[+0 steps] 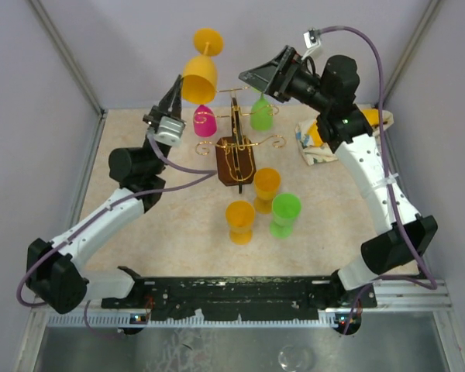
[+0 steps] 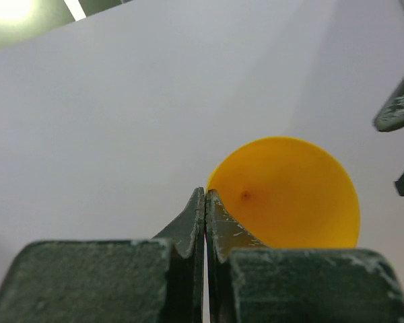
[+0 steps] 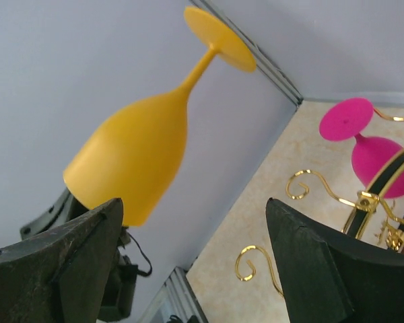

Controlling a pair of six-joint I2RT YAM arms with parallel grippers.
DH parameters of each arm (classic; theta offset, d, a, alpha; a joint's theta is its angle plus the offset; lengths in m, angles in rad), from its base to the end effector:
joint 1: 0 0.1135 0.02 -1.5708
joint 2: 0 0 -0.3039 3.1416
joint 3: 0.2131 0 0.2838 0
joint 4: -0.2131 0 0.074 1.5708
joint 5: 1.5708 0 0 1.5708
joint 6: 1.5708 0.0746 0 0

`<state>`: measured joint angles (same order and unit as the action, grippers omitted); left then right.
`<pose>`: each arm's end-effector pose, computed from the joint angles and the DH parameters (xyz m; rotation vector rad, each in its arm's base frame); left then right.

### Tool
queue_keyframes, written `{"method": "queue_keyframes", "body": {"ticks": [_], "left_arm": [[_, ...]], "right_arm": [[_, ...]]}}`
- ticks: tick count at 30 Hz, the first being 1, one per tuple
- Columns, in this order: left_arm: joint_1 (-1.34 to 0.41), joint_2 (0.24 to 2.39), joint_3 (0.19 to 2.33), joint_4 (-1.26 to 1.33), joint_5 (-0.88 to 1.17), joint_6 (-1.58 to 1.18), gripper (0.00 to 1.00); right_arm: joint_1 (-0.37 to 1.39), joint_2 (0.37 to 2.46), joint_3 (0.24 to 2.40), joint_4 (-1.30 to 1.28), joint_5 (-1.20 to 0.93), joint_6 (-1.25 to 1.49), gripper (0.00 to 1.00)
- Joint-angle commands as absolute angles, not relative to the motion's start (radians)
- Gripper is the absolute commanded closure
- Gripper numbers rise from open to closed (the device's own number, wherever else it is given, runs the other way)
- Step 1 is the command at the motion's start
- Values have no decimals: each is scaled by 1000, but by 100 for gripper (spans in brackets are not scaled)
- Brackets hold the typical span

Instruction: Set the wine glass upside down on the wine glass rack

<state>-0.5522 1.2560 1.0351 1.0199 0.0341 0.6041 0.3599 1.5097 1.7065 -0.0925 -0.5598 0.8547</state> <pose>0.2654 -0.1665 0.5067 0.4489 0.6286 0.0361 0.3587 0.1773 0.5442 -0.1012 1.6435 1.3641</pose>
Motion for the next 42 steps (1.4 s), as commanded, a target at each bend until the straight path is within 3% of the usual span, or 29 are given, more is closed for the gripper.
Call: {"method": "queue_keyframes", "body": {"ticks": [1, 8, 16, 42], "left_arm": [[-642, 1277, 996, 1246, -51, 758, 100], [-793, 1345, 937, 1456, -157, 950, 100], [-842, 1397, 920, 1596, -223, 990, 100], [-900, 1496, 968, 1652, -225, 981, 100]], "right_arm": [[356, 1541, 1784, 44, -594, 927, 14], [356, 1616, 1790, 231, -664, 1071, 17], [358, 1643, 1778, 322, -682, 1149, 22], [369, 1764, 1825, 434, -734, 1248, 38]]}}
